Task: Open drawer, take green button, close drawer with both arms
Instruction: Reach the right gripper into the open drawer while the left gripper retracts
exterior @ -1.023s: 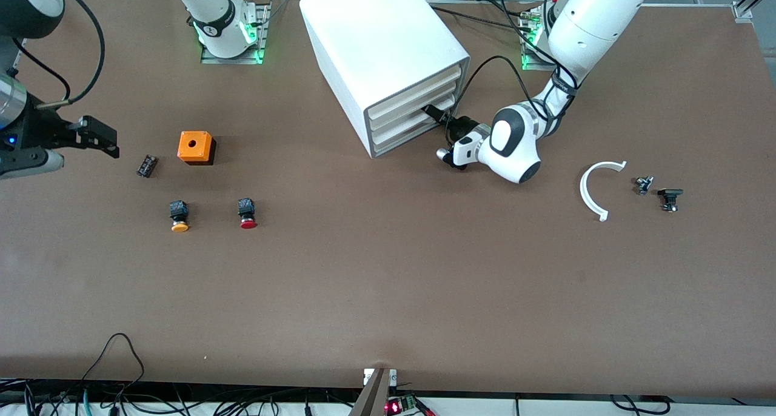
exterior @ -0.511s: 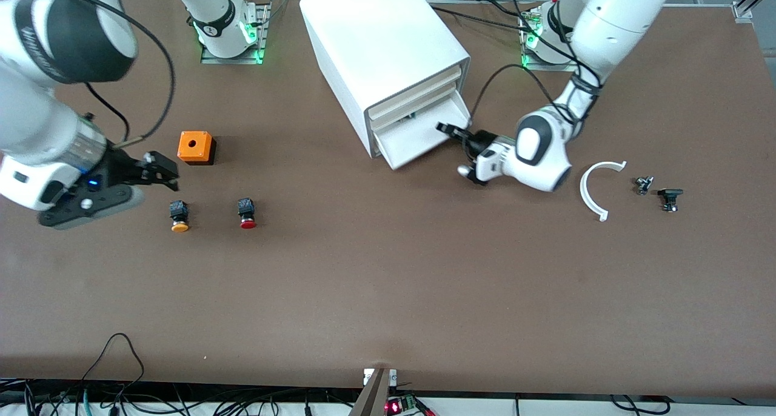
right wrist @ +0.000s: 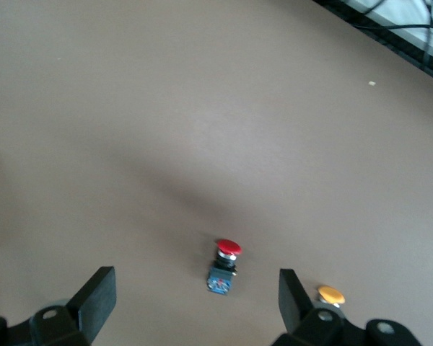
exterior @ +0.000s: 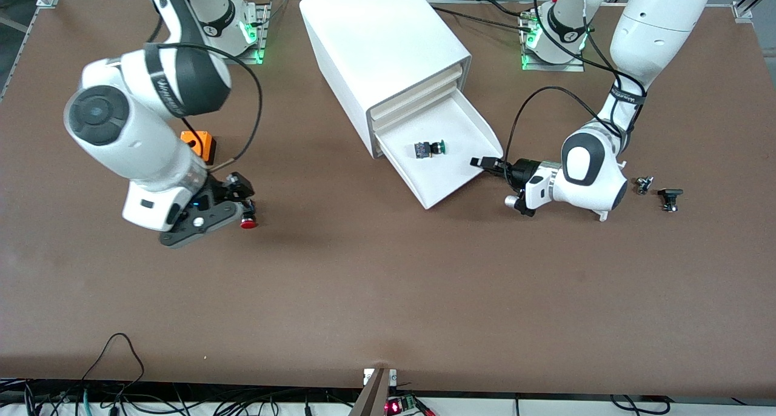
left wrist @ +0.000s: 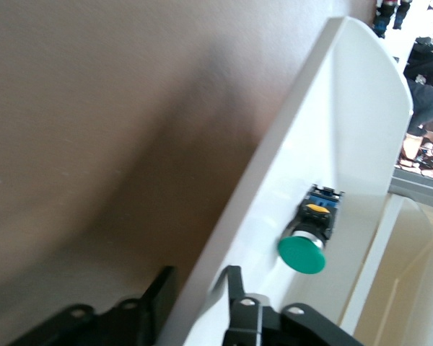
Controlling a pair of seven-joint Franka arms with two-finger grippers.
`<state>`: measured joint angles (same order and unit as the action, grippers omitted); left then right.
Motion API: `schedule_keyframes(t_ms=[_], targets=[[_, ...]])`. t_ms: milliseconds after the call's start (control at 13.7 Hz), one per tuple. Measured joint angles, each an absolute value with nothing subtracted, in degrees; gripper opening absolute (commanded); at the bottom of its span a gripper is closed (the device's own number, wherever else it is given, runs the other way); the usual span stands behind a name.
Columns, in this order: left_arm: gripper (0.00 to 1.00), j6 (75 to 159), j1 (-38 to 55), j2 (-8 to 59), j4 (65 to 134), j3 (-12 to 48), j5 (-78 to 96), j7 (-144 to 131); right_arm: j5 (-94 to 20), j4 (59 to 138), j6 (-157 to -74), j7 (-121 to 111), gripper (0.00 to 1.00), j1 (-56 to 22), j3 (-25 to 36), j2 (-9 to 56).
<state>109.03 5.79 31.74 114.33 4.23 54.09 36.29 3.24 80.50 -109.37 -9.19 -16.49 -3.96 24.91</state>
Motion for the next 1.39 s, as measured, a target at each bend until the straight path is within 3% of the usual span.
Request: schedule_keyframes(t_ms=[292,438,658,877,1096,1388], targets=[[1.00,116.0,5.9,28.5,108.7,-0.8,47.1,35.4,3.2,80.5,-114.6,-9.0,1.00,-24.4,-5.9,28.5],[1.00,116.3,4.7,23.1,107.3,-5.7,45.6,35.4,3.2,79.8,-116.3,-8.1,1.00,-30.3,-6.2,30.2],[1.00,115.7,2.3,13.1,106.6,-6.8,34.1,35.3,3.2,76.1,-116.6,-7.6,1.00,-35.7,-7.0,32.5],[1.00,104.4,1.7,5.2,100.8,-6.8,18.1,29.5,3.2,72.8,-118.6,-9.3,1.00,-36.5,-12.0,35.6],[1.00,92.6,1.9,2.8,92.3,-5.6,6.2,19.3,3.2,68.3,-120.5,-15.8,1.00,-36.8,-14.3,40.7],[1.00,90.3,2.4,3.0,91.0,0.1,-0.9,6.0,4.4,66.6,-121.5,-20.4,1.00,-39.0,-15.6,45.3]])
